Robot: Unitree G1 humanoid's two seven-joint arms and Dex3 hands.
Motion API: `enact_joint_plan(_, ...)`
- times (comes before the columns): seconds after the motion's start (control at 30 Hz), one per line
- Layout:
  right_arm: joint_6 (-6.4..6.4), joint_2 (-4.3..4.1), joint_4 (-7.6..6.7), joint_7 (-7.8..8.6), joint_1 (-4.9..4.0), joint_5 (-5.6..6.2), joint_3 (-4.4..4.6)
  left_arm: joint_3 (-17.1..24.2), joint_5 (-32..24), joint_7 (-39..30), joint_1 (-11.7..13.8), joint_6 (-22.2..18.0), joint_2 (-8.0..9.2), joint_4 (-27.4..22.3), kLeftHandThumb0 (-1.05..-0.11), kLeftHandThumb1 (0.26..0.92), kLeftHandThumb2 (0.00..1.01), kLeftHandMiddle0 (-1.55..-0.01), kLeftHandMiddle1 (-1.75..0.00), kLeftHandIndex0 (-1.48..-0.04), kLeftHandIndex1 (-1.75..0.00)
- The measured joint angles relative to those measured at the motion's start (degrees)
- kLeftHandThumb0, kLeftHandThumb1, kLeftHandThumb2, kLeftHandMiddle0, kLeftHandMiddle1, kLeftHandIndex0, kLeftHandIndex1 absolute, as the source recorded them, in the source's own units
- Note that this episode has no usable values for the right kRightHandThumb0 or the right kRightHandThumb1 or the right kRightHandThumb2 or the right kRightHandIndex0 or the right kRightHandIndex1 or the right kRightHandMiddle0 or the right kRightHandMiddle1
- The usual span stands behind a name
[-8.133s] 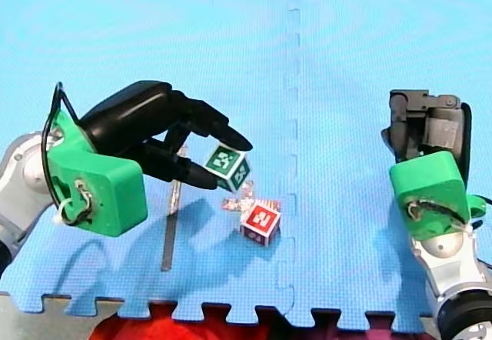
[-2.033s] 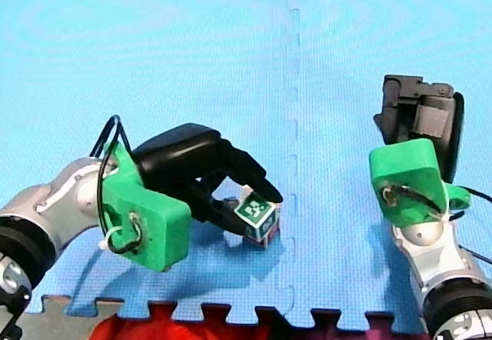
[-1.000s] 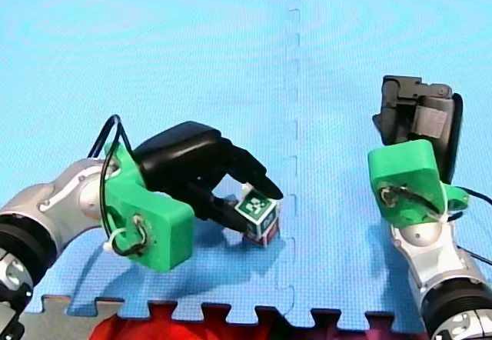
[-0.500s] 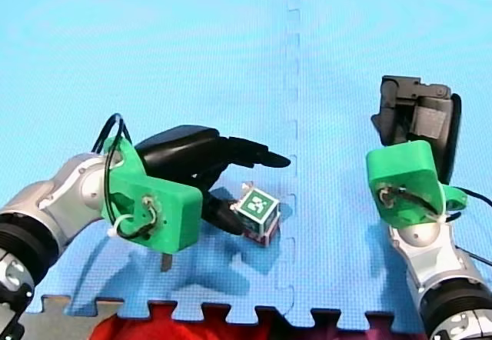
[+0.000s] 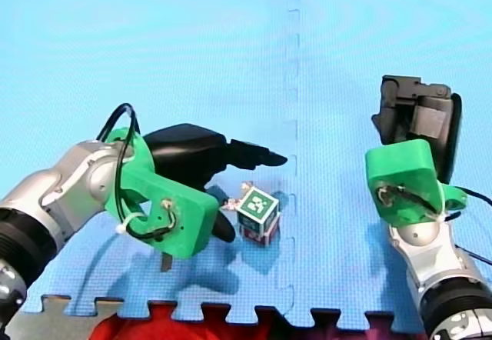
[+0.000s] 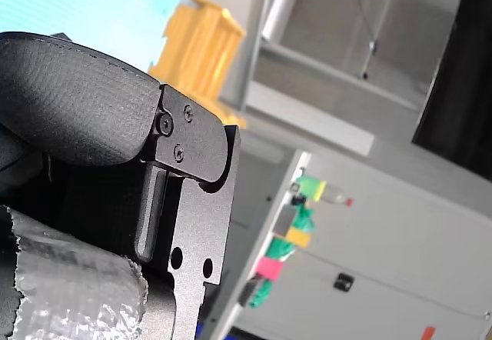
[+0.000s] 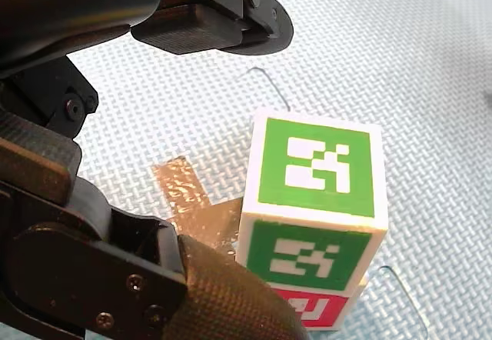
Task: Stack cube left
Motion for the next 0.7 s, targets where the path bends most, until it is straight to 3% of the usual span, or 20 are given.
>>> enact_joint_plan(0.23,0.0,0.0,-0.15,-0.1,0.06,-0.05,0.06,0.98,-2.35,-3.76,-0.17,0.93,1.35,0.83,-1.048,0.888,0.01,-0.87,-1.75,-0.24,0.0)
enact_joint_plan(0.4,-0.06,-0.49,0.23,0.19,0.21,0.13,-0.12,5.06,-7.77,-6.69,-0.29,0.49,4.65,1.2,-1.048,0.881,0.0,-0.87,-1.75,-0.23,0.0)
enact_joint_plan(0.53,-0.32,-0.81,0.93,0.74,0.28,0.39,-0.31,5.96,-7.35,-3.64,-1.43,-1.91,6.3,4.85,-1.048,0.885,0.01,-0.87,-1.75,-0.22,0.0)
enact_joint_plan(0.63,-0.52,-0.96,1.2,0.96,0.31,0.47,-0.38,6.96,-8.22,-2.43,-2.46,-3.52,6.6,8.32,-1.048,0.91,0.02,-0.87,-1.75,-0.23,-0.01)
enact_joint_plan(0.7,-0.58,-1.02,1.35,1.11,0.31,0.54,-0.42,8.69,-10.88,-4.24,-2.67,-4.27,6.58,10.04,-1.048,0.919,0.16,-0.88,-1.75,-0.23,-0.01)
